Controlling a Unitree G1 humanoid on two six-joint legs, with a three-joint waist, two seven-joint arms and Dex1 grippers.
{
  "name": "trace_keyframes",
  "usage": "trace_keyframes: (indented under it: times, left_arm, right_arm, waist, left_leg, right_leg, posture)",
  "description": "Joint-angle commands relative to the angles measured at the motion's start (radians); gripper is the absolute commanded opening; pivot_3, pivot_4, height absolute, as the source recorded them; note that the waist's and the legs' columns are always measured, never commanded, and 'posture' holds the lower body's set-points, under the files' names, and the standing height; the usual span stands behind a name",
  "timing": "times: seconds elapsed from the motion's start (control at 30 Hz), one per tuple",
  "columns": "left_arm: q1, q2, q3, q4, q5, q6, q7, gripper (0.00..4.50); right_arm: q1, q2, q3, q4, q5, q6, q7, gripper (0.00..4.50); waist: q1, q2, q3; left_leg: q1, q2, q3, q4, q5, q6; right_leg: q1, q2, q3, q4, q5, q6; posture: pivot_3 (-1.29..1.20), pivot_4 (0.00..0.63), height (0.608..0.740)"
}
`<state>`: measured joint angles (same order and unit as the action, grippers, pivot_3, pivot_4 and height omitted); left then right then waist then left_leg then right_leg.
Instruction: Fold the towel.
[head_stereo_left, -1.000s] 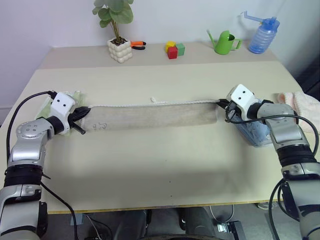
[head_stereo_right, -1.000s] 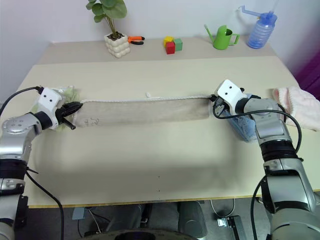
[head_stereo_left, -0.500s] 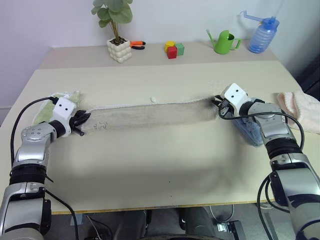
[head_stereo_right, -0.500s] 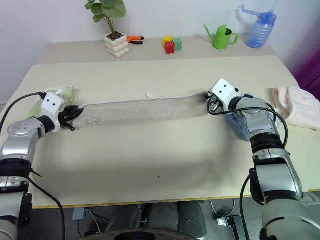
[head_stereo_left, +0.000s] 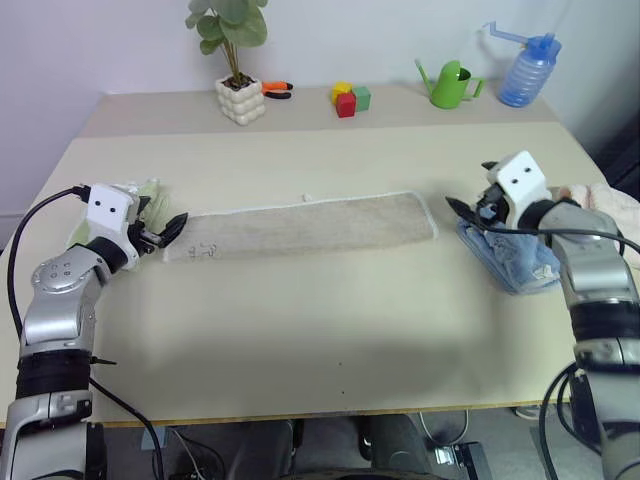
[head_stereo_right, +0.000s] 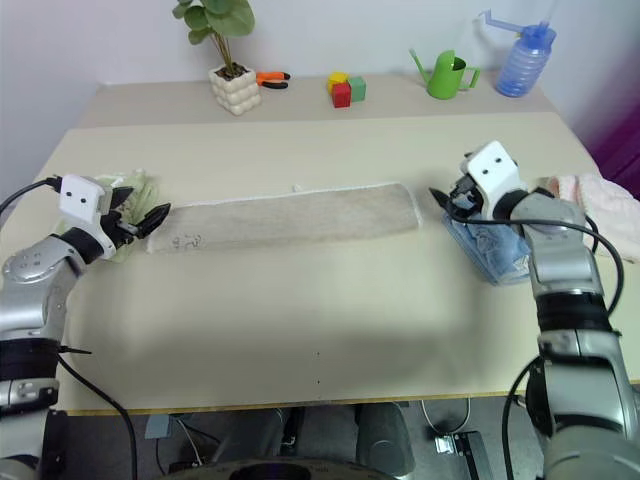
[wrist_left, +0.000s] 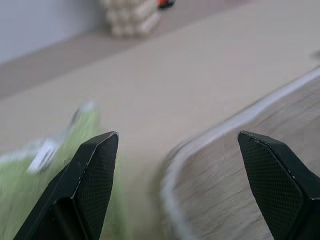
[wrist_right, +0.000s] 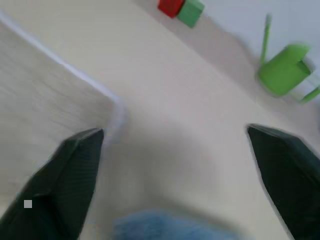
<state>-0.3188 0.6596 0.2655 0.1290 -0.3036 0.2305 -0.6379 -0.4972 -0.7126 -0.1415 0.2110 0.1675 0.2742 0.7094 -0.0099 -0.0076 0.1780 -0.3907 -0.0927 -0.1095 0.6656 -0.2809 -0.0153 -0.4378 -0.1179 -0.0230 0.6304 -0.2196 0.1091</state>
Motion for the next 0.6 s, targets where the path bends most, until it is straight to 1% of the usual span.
trace_keyframes:
  times: [0.03, 0.07, 0.1, 0.13, 0.17, 0.27, 0.37, 0.47, 0.53, 0.6]
  left_arm:
    - [0.009, -0.023, -0.059, -0.200, -0.055, 0.065, -0.034, 3.89]
    - [0.014, -0.034, -0.106, -0.255, -0.059, 0.083, -0.053, 3.89]
    - [0.013, -0.048, -0.184, -0.318, -0.048, 0.098, -0.081, 3.89]
    - [0.013, -0.056, -0.235, -0.358, -0.040, 0.108, -0.099, 3.89]
    - [0.012, -0.061, -0.266, -0.381, -0.036, 0.113, -0.112, 3.89]
    - [-0.006, -0.090, -0.350, -0.433, -0.037, 0.141, -0.140, 3.89]
    - [-0.012, -0.101, -0.376, -0.452, -0.041, 0.150, -0.153, 3.89]
    - [-0.014, -0.108, -0.374, -0.456, -0.054, 0.165, -0.161, 3.89]
    - [-0.011, -0.102, -0.362, -0.453, -0.068, 0.179, -0.173, 3.89]
    - [-0.007, -0.094, -0.351, -0.450, -0.076, 0.183, -0.183, 3.89]
  right_arm:
    - [0.103, 0.050, -0.119, -0.325, 0.238, 0.337, -0.046, 4.48]
    - [0.147, 0.082, -0.145, -0.402, 0.308, 0.442, -0.077, 4.48]
    - [0.196, 0.138, -0.171, -0.474, 0.380, 0.554, -0.135, 4.48]
    - [0.226, 0.178, -0.191, -0.520, 0.425, 0.631, -0.180, 4.48]
    - [0.242, 0.210, -0.206, -0.550, 0.451, 0.688, -0.221, 4.48]
    - [0.261, 0.350, -0.267, -0.602, 0.508, 0.845, -0.395, 4.48]
    - [0.250, 0.446, -0.307, -0.622, 0.533, 0.920, -0.510, 4.48]
    - [0.219, 0.524, -0.342, -0.615, 0.542, 0.951, -0.605, 4.48]
    - [0.156, 0.588, -0.384, -0.540, 0.536, 0.935, -0.683, 4.48]
    - [0.104, 0.623, -0.411, -0.465, 0.528, 0.913, -0.730, 4.48]
  waist:
    - [0.001, 0.000, 0.000]
    - [0.004, 0.000, 0.000]
    - [0.004, 0.000, -0.001]
    - [0.005, 0.000, -0.001]
    - [0.006, 0.000, -0.001]
    - [0.000, 0.000, -0.001]
    - [-0.002, 0.003, -0.002]
    - [-0.001, 0.003, -0.002]
    - [-0.003, 0.003, -0.002]
    - [-0.003, 0.003, -0.002]
  left_leg:
    - [0.000, 0.000, 0.000, 0.000, 0.000, 0.001]
    - [0.000, 0.000, -0.001, 0.000, -0.003, 0.005]
    - [0.000, 0.000, -0.002, 0.000, -0.003, 0.005]
    - [0.001, 0.000, -0.002, 0.000, -0.003, 0.005]
    - [0.001, 0.000, -0.002, 0.000, -0.003, 0.005]
    - [0.002, 0.000, -0.001, 0.000, -0.003, 0.005]
    - [0.002, 0.000, -0.001, -0.001, -0.003, 0.005]
    - [0.002, 0.001, -0.001, -0.001, -0.003, 0.005]
    - [0.002, 0.000, 0.000, -0.001, -0.003, 0.005]
    - [0.002, 0.000, 0.000, -0.001, -0.003, 0.005]
  right_leg:
    - [0.000, 0.000, 0.000, 0.000, 0.000, 0.000]
    - [0.001, 0.000, 0.000, 0.000, 0.000, 0.000]
    - [0.001, 0.000, 0.000, 0.000, 0.000, 0.000]
    - [0.002, 0.000, 0.000, 0.000, 0.000, 0.000]
    - [0.003, 0.000, 0.000, -0.001, 0.000, 0.000]
    - [0.002, 0.000, 0.001, 0.000, 0.000, 0.000]
    - [0.001, 0.002, 0.002, 0.001, 0.000, -0.001]
    - [0.001, 0.003, 0.002, 0.001, 0.000, -0.001]
    - [0.001, 0.003, 0.002, 0.001, 0.000, -0.001]
    - [0.001, 0.003, 0.002, 0.001, 0.000, -0.001]
  posture:
    - [0.00, 0.150, 0.732]
    - [0.00, 0.150, 0.732]
    - [0.00, 0.150, 0.732]
    - [0.00, 0.150, 0.732]
    - [0.00, 0.150, 0.732]
    - [0.00, 0.150, 0.732]
    - [0.00, 0.150, 0.732]
    - [0.00, 0.150, 0.732]
    - [0.00, 0.150, 0.732]
    - [0.00, 0.150, 0.732]
